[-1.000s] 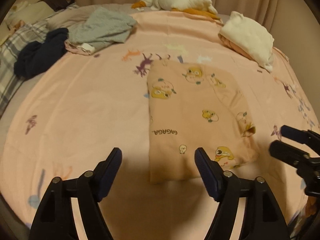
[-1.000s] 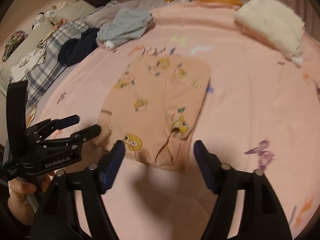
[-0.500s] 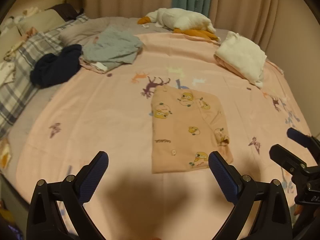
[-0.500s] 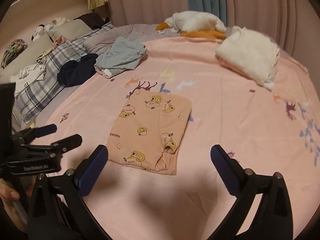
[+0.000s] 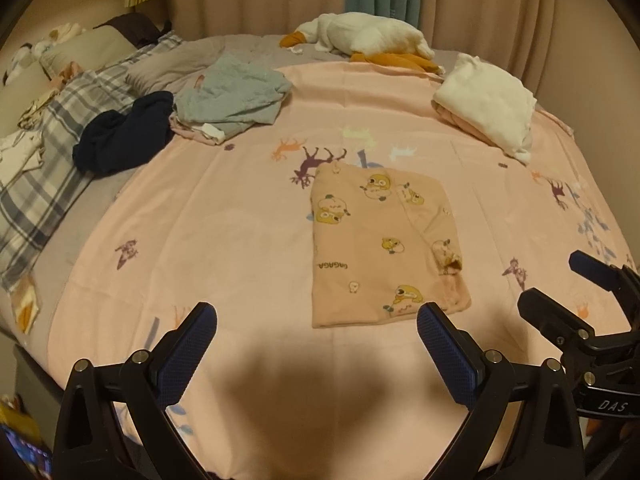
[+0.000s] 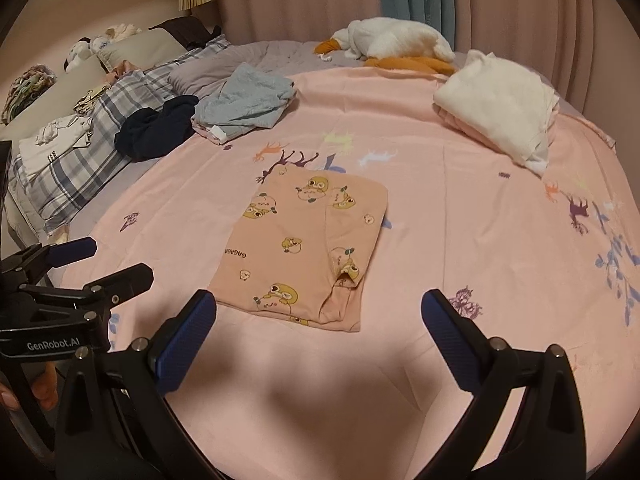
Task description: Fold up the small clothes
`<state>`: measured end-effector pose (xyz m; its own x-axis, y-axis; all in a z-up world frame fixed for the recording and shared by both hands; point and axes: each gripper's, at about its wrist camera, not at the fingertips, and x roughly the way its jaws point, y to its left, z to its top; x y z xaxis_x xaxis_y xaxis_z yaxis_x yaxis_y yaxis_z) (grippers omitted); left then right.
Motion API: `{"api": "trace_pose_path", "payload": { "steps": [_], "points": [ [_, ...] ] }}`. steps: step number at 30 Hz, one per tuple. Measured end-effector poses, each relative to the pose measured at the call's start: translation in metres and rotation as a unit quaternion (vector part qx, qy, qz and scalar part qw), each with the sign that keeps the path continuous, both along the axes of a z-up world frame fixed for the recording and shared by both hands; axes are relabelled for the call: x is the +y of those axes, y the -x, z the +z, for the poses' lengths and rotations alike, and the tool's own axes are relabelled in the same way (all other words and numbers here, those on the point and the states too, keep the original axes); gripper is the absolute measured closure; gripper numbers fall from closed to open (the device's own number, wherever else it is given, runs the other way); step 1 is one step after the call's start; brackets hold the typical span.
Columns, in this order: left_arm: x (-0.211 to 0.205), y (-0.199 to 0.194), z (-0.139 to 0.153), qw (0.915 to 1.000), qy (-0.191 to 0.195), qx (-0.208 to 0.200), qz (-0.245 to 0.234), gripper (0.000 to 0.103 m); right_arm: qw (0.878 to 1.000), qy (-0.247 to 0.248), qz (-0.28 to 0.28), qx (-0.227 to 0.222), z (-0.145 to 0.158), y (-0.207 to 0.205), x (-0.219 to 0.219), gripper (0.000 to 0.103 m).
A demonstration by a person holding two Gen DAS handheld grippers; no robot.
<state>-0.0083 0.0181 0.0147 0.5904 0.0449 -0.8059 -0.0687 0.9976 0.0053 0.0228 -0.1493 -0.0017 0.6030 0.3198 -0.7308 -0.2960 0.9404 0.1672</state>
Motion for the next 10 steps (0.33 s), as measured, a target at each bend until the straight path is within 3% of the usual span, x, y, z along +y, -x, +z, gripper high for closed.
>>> {"api": "trace_pose_path", "payload": {
  "steps": [10],
  "points": [
    [0.0007, 0.0024, 0.0044, 1.0000, 0.003, -0.009, 0.001, 0.004, 1.000, -0.008, -0.005, -0.002, 0.0042, 0.0022, -0.0040, 0.000]
  ]
}}
